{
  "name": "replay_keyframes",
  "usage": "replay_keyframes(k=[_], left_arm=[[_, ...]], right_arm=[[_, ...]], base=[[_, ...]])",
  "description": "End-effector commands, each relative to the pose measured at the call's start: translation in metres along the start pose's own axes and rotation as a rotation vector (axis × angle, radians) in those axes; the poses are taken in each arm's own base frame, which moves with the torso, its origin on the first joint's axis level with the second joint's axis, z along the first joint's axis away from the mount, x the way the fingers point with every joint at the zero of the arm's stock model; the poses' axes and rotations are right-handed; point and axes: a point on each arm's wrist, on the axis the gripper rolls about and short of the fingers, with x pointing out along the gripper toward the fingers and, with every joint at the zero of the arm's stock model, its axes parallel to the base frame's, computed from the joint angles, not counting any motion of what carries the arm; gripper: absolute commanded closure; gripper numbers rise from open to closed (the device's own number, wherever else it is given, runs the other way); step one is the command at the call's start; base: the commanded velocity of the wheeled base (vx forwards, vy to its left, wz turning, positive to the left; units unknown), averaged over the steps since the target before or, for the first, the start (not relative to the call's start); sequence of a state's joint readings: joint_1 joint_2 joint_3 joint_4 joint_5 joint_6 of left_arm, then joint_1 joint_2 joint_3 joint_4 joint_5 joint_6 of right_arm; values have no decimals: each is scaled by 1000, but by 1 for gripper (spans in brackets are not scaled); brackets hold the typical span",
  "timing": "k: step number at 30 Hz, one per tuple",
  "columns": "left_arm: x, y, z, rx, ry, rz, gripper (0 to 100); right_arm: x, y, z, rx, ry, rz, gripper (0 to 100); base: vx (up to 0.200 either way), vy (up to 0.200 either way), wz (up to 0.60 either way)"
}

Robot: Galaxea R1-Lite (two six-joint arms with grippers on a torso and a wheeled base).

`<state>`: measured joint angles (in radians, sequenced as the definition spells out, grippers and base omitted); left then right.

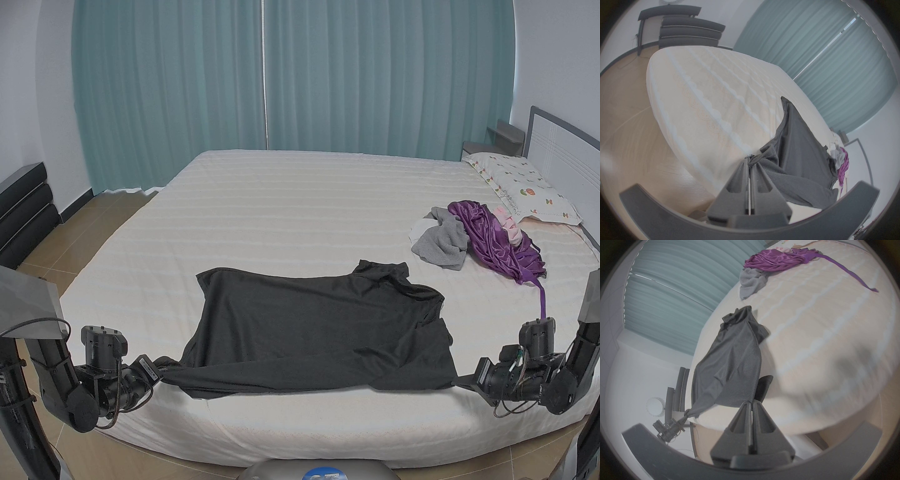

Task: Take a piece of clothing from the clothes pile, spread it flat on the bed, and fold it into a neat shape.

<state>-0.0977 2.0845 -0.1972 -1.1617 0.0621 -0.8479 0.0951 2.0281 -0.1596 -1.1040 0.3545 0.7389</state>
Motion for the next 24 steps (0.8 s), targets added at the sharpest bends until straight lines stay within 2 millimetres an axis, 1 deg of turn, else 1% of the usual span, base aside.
replay_keyframes(k=[1, 6, 7, 8, 14, 19, 24], left_arm=[[-9, 6, -7, 80, 23, 24, 100], [-13, 5, -13, 102, 41, 22, 100], [-13, 5, -13, 102, 41, 22, 100], [-14, 7, -15, 136, 53, 27, 100], [-19, 12, -21, 184, 81, 48, 100], [-24, 17, -27, 244, 117, 71, 100], [-24, 20, -30, 254, 133, 83, 100]], right_arm=[[-39, -2, -22, -36, 4, -8, 100], [-51, -7, -26, -39, 16, -59, 100], [-51, -7, -26, -39, 16, -59, 100], [-57, -9, -30, -66, 45, -84, 100], [-69, -14, -40, -128, 116, -139, 100], [-72, -17, -46, -144, 176, -176, 100], [-73, -21, -51, -167, 235, -205, 100]], base=[[0, 0, 0], [0, 0, 0], [0, 0, 0], [0, 0, 0], [0, 0, 0], [0, 0, 0], [0, 0, 0]])
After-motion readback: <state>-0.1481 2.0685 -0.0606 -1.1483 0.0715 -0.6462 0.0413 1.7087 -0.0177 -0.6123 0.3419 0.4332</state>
